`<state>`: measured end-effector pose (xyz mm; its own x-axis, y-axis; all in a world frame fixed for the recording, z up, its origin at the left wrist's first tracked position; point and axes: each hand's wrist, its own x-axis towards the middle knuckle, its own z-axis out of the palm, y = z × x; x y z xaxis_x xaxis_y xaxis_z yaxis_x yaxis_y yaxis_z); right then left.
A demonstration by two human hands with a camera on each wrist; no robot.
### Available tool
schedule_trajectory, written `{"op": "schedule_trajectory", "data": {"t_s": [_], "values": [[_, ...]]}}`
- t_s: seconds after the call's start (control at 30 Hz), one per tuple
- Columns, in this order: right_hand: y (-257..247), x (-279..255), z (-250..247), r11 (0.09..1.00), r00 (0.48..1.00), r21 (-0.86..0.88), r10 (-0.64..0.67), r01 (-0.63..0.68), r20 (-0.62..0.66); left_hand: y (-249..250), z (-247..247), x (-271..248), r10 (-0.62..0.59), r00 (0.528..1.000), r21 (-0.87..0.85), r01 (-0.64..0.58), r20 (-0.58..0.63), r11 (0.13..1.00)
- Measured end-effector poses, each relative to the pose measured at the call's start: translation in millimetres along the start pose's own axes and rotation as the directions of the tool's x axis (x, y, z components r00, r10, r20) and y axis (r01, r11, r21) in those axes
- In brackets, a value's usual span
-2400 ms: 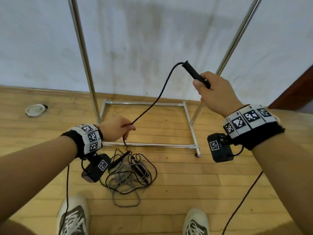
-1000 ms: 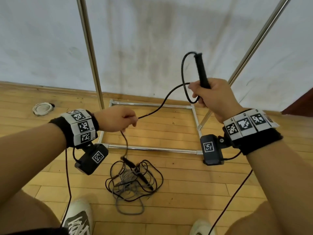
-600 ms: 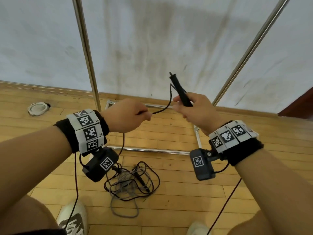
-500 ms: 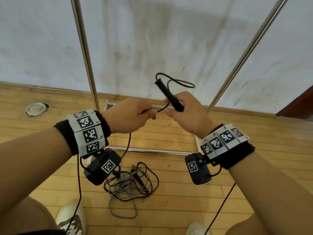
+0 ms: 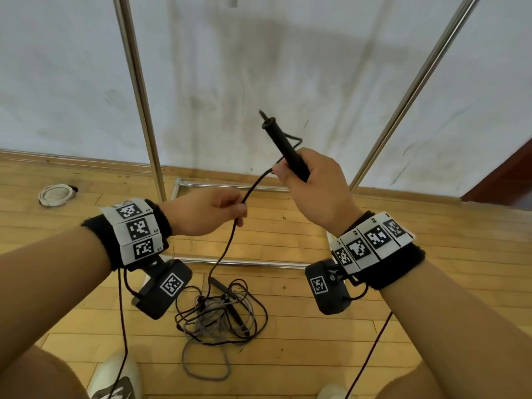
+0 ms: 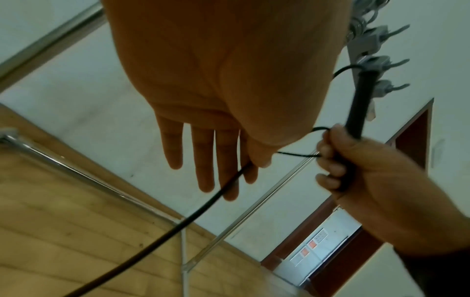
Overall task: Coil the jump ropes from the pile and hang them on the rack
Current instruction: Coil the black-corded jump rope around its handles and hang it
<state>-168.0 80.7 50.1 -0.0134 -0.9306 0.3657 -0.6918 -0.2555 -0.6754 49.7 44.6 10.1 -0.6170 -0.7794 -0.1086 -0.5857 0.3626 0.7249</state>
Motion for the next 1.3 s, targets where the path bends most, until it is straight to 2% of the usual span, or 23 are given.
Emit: {"op": "schedule_trajectory", "data": {"t_s": [0.1, 0.2, 0.27, 0.37, 0.47, 0.57, 0.73, 0.87, 1.0, 1.07, 1.17, 1.23, 1.3], "values": [[-4.7, 4.3, -7.4, 0.993, 0.998, 0.115, 0.017, -0.011, -0.055, -9.3, 2.4, -2.4, -0.026, 0.993, 0.018, 0.025, 0.111, 1.000], [-3.4, 7.9, -13.9, 0.987, 0.996, 0.157, 0.033, -0.019, -0.087, -12.2, 1.0, -4.8, -0.018, 0.991, -0.062, 0.027, 0.134, 0.998], [1.4, 9.6, -19.1, 0.980, 0.997, 0.192, 0.059, -0.047, -0.058, -11.3, -2.6, -4.9, -0.015, 0.997, -0.019, 0.016, 0.069, 1.000], [14.9, 10.1, -29.0, 0.966, 0.989, 0.216, 0.134, -0.144, 0.059, -7.7, -9.8, -3.5, -0.003, 0.996, 0.082, 0.010, -0.090, 0.997], [29.2, 8.5, -32.9, 0.973, 0.974, 0.105, 0.194, -0.206, 0.114, -1.9, -18.0, -2.4, 0.031, 0.982, 0.157, -0.001, -0.188, 0.988], [35.0, 4.0, -30.0, 0.982, 0.977, -0.065, 0.182, -0.176, 0.114, 8.1, -20.7, -3.7, 0.080, 0.984, 0.236, -0.041, -0.157, 0.971], [23.5, -8.8, -12.5, 0.997, 0.983, 0.048, 0.044, -0.054, 0.177, 31.6, -10.3, -4.5, 0.156, 0.980, 0.334, -0.108, -0.121, 0.937], [13.1, -17.6, 3.2, 0.996, 0.964, 0.048, -0.080, 0.070, 0.253, 42.3, -9.1, -2.0, 0.195, 0.957, 0.272, -0.132, -0.217, 0.953], [9.4, -15.1, 6.0, 0.998, 0.972, 0.067, 0.001, -0.017, 0.234, 41.3, -12.1, -2.9, 0.181, 0.933, 0.133, -0.146, -0.311, 0.980], [9.5, -12.9, 3.2, 0.994, 0.977, 0.088, 0.038, -0.057, 0.211, 35.0, -12.3, -3.3, 0.149, 0.950, 0.086, -0.131, -0.273, 0.988], [8.7, -8.7, -2.4, 0.989, 0.986, 0.136, 0.043, -0.065, 0.162, 18.8, -8.4, -3.2, 0.104, 0.990, 0.049, -0.099, -0.096, 0.994], [7.8, -5.5, -5.8, 0.977, 0.989, 0.195, 0.060, -0.086, 0.136, 7.1, -5.7, -3.6, 0.064, 0.998, 0.084, -0.066, 0.022, 0.994], [8.2, -2.4, -9.6, 0.949, 0.990, 0.293, 0.086, -0.115, 0.111, -1.4, -4.9, -4.6, 0.035, 0.996, 0.095, -0.044, 0.087, 0.994]]}}
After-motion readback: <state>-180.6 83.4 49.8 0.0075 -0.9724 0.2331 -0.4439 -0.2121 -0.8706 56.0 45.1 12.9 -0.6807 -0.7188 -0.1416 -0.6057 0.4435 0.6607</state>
